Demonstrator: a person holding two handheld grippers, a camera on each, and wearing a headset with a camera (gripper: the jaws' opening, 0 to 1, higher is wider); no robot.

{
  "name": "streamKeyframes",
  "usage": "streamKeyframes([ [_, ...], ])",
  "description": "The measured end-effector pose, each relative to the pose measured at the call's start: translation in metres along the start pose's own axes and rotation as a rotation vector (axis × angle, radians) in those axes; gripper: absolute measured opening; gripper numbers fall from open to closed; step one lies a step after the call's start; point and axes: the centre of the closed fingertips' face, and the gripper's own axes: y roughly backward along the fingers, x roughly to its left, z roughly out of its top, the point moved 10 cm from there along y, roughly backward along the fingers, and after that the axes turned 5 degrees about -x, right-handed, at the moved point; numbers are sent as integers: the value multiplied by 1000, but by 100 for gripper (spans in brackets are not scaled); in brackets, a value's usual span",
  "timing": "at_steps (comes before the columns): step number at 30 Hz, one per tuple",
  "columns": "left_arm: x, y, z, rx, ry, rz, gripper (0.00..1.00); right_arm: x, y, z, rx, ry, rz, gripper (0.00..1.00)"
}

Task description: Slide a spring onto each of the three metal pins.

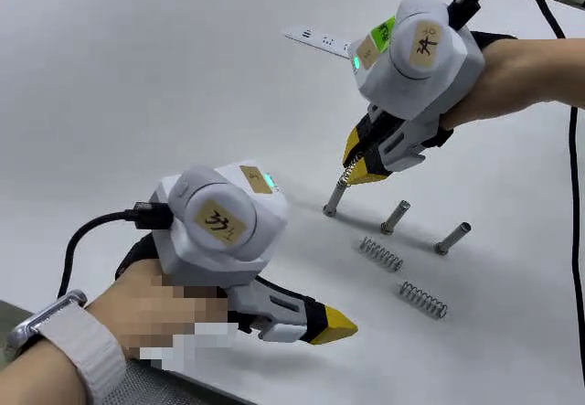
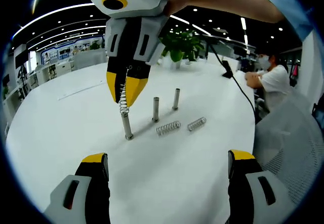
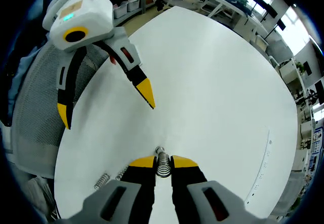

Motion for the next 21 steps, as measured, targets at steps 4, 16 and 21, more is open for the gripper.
streamKeyframes([
  [4, 1, 0, -1, 3, 3, -5, 100, 0, -1, 2, 1, 4, 4, 12],
  [16, 0, -1, -1, 10, 3, -11, 100, -1, -10, 1, 25, 24, 18, 12],
  [21, 1, -2, -2, 8, 6, -15, 100, -1, -18, -1, 52, 31, 26, 12],
])
